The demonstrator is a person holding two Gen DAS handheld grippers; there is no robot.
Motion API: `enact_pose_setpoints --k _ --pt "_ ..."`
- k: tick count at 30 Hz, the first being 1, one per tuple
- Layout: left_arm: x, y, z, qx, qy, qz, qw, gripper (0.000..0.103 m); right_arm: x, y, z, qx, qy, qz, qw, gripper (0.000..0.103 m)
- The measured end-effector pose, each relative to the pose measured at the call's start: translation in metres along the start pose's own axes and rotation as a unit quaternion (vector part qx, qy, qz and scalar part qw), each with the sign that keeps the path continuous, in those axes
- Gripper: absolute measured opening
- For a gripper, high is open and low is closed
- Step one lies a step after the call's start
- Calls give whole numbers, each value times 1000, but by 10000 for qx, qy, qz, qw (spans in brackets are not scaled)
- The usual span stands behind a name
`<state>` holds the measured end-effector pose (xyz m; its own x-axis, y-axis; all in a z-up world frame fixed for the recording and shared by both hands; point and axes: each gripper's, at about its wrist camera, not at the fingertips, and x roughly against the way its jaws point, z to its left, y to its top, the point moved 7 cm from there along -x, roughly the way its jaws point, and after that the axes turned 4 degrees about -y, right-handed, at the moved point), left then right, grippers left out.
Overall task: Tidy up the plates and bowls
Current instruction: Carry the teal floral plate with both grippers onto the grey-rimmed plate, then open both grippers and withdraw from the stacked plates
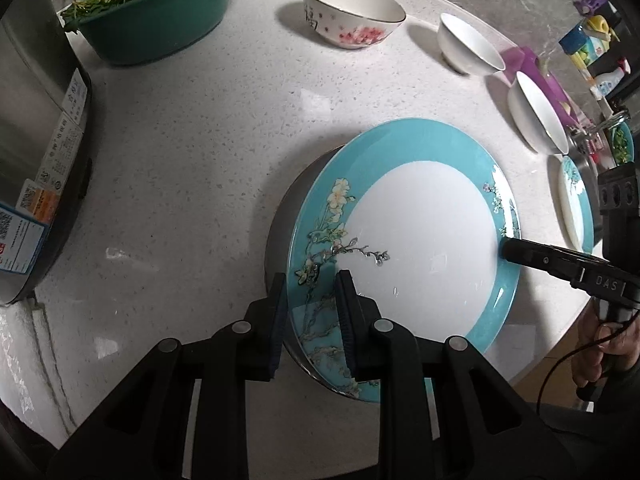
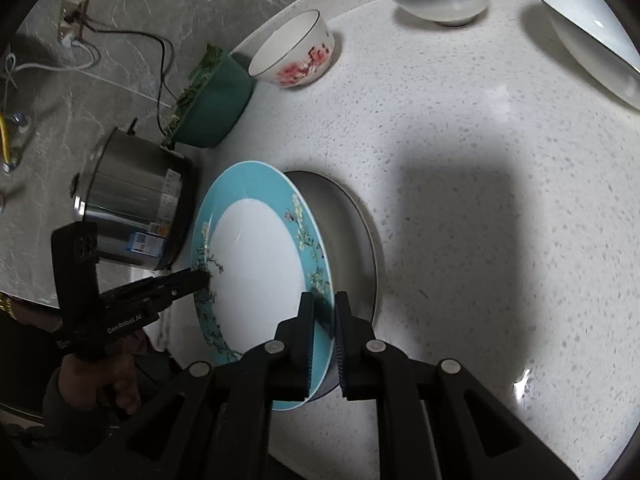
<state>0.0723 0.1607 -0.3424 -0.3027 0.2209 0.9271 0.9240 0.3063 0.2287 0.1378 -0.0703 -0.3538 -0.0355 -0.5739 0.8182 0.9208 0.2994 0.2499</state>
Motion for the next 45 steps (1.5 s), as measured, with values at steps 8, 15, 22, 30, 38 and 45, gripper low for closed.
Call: enact_pose_setpoints --k 8,15,22,30,38,45 --pt "-16 0 2 -220 91 51 9997 23 -10 1 0 278 -627 -17 9976 15" --pt "-17 -1 -4 -670 588 -82 9960 24 -17 -1 15 922 -1448 -108 9851 21" --pt "-20 -7 -10 -1025 936 -205 9901 24 -20 -9 30 1629 -2237 -206 9607 26" --pt "-22 -12 -11 -1227 1085 -344 9859 25 -30 -14 37 2385 -3174 -324 9172 26" --pt "-14 -13 -4 -1075 817 -414 9900 30 -24 -13 33 2182 -3102 -485 9240 28" --pt "38 1 -42 -1155 -1 -1139 9868 81 46 -14 25 1180 -2312 -1357 9561 80"
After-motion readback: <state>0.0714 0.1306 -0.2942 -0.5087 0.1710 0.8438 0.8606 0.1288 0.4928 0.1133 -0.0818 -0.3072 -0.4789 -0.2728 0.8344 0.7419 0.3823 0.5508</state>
